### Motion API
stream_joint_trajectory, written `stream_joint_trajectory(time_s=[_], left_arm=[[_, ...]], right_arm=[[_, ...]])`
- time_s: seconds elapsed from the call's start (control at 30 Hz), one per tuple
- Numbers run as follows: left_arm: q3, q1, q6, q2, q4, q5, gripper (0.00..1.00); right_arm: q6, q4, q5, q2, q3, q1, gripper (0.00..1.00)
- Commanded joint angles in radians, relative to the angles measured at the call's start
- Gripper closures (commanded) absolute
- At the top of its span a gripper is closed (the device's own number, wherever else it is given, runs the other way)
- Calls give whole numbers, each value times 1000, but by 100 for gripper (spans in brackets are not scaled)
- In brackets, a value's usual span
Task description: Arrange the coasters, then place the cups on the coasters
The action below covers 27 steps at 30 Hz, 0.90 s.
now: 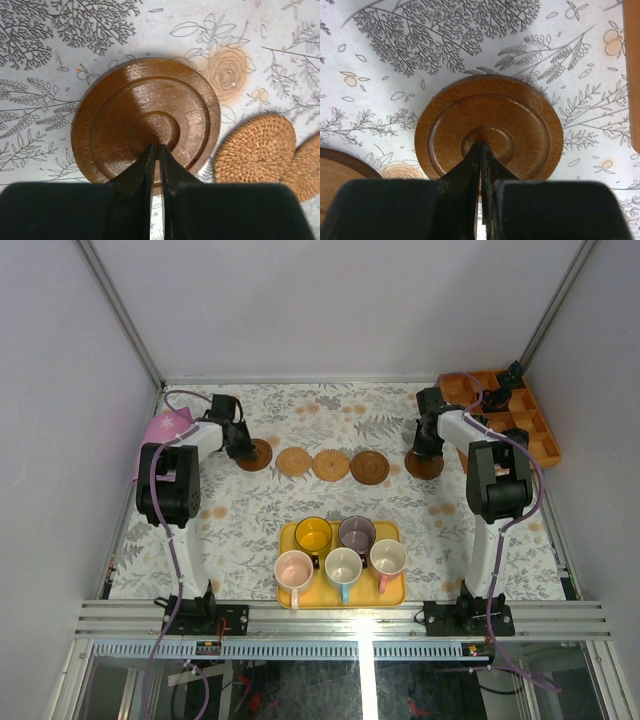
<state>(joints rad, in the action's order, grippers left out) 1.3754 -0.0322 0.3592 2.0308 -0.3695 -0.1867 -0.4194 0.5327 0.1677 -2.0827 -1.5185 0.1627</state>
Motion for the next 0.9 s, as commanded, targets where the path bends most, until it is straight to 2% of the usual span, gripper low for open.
stream_joint_trajectory(time_s=[0.0,0.47,0.7,0.87], left_arm=[[15,-5,5,54,23,14,94],[30,-5,23,64,24,17,93],[36,-7,30,10,40,-8,93],[55,-17,26,-71,46,-25,92]], right_arm=[[3,-1,-44,-47,-64,5,100],[21,10,-61,-117,-180,5,100],[48,1,-69,-74,-174,5,100],[76,-23,-68,27,-155,9,100]])
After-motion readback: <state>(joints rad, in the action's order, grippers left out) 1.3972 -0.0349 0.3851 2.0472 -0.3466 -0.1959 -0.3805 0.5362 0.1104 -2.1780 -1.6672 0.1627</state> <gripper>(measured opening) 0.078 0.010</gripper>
